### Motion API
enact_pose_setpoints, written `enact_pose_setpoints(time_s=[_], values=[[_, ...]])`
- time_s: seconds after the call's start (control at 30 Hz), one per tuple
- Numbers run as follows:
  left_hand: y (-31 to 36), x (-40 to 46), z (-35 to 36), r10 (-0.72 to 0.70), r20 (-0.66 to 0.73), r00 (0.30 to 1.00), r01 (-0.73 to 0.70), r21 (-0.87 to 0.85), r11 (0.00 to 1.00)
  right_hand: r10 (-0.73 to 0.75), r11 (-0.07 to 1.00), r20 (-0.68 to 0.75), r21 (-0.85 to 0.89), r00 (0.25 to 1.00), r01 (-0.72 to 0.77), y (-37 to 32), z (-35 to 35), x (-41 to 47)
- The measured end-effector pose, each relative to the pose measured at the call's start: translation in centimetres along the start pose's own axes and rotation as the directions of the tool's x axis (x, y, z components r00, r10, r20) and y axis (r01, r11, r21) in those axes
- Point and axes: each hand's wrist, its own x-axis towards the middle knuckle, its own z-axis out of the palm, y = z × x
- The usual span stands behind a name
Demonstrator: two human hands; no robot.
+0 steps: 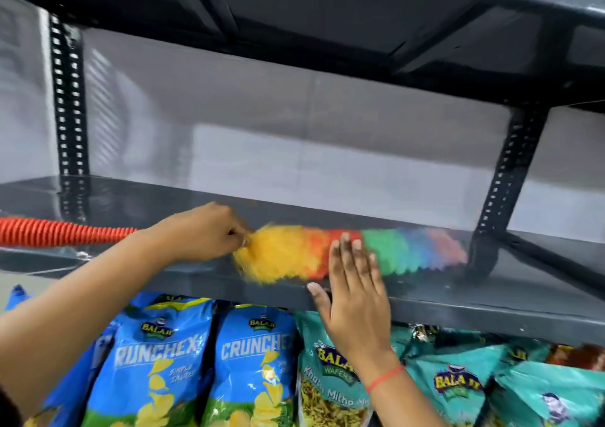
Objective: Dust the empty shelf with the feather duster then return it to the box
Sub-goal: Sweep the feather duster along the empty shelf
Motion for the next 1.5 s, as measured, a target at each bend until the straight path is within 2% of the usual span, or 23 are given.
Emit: enact_pose_setpoints(time_s=[0.07,0.13,0.2,0.23,0.3,0.33,0.43,0.53,0.6,0.67,0.73,0.83,0.93,1.0,1.07,1.13,1.2,1.3,1.33,1.4,1.5], values=[[-1.1,-1.1,-0.3,-0.124,-0.04,0.991,0.127,0.095,0.987,0.015,0.999,-0.01,-0.034,1.0,-0.015,-0.2,0.2,0.0],[-2.0,-2.1,-0.8,-0.232,-0.161,0.959,0.26,0.177,0.949,0.019,0.998,-0.022,-0.058,1.0,-0.02,-0.2,0.2,0.0],[-2.6,-3.1,-1.1,-0.215,-0.289,0.933,0.274,0.182,0.944,0.013,0.998,-0.04,-0.054,0.999,-0.015,-0.3,0.4,0.0],[-2.9,-3.7,-1.1,-0.176,-0.328,0.928,0.236,0.153,0.96,0.013,0.999,-0.05,-0.05,0.999,-0.016,-0.3,0.4,0.0],[-3.8,-5.1,-1.2,-0.092,-0.297,0.95,0.113,0.052,0.992,0.02,0.998,-0.069,-0.055,0.997,-0.024,-0.2,0.6,0.0],[-4.1,-5.9,-1.4,-0.067,-0.228,0.971,0.073,0.015,0.997,0.022,0.998,-0.071,-0.054,0.997,-0.026,-0.2,0.6,0.0],[-5.7,-6.9,-2.2,-0.116,-0.045,0.992,0.118,0.044,0.992,0.022,0.999,-0.067,-0.023,0.998,-0.023,-0.2,0.5,-0.1],[-7.7,-6.7,-3.3,-0.242,-0.089,0.966,0.252,0.13,0.959,0.029,0.999,-0.072,-0.023,0.997,-0.031,-0.5,0.3,0.0],[-8.5,-6.7,-3.9,-0.336,-0.183,0.924,0.37,0.204,0.906,0.052,0.998,-0.088,-0.024,0.995,-0.054,-0.8,0.2,0.1],[-8.9,-6.9,-4.5,-0.314,-0.31,0.898,0.397,0.258,0.881,0.082,0.997,-0.111,0.008,0.99,-0.081,-1.5,-0.1,0.6],[-9.2,-7.0,-4.9,-0.211,-0.354,0.911,0.31,0.252,0.917,0.042,0.998,-0.136,0.052,0.99,-0.035,-3.4,-0.2,1.1],[-9.6,-6.9,-4.8,-0.111,-0.196,0.974,0.142,0.152,0.978,-0.193,0.976,-0.154,0.07,0.969,0.206,-8.4,0.2,2.6],[-11.3,-6.9,-4.6,-0.176,-0.062,0.983,0.183,0.137,0.974,-0.381,0.923,-0.078,0.013,0.921,0.383,-13.1,1.0,4.1],[-13.1,-7.2,-4.5,-0.279,-0.068,0.958,0.286,0.147,0.947,-0.37,0.928,0.009,-0.037,0.929,0.371,-14.4,1.4,4.7],[-14.3,-7.7,-4.6,-0.36,-0.162,0.919,0.388,0.201,0.9,-0.313,0.946,0.07,-0.063,0.947,0.317,-14.9,1.7,4.8],[-14.9,-8.2,-5.0,-0.341,-0.316,0.885,0.432,0.287,0.855,-0.294,0.951,0.09,-0.076,0.951,0.301,-14.9,2.0,4.6],[-15.4,-8.8,-5.4,-0.253,-0.396,0.883,0.386,0.303,0.871,-0.292,0.951,0.102,-0.078,0.951,0.3,-15.0,2.0,4.6],[-16.1,-10.3,-6.0,-0.191,-0.269,0.944,0.247,0.193,0.95,-0.294,0.952,0.119,-0.047,0.948,0.301,-15.1,1.7,4.7],[-16.4,-10.7,-6.1,-0.209,-0.205,0.956,0.246,0.177,0.953,-0.303,0.95,0.129,-0.035,0.944,0.31,-15.3,1.7,4.8],[-17.0,-11.5,-6.2,-0.301,-0.145,0.942,0.327,0.205,0.923,-0.347,0.936,0.144,-0.005,0.927,0.351,-16.0,1.6,5.3],[-17.4,-11.9,-6.4,-0.411,-0.26,0.874,0.483,0.363,0.797,-0.422,0.906,0.173,0.043,0.89,0.421,-17.7,1.5,6.5]])
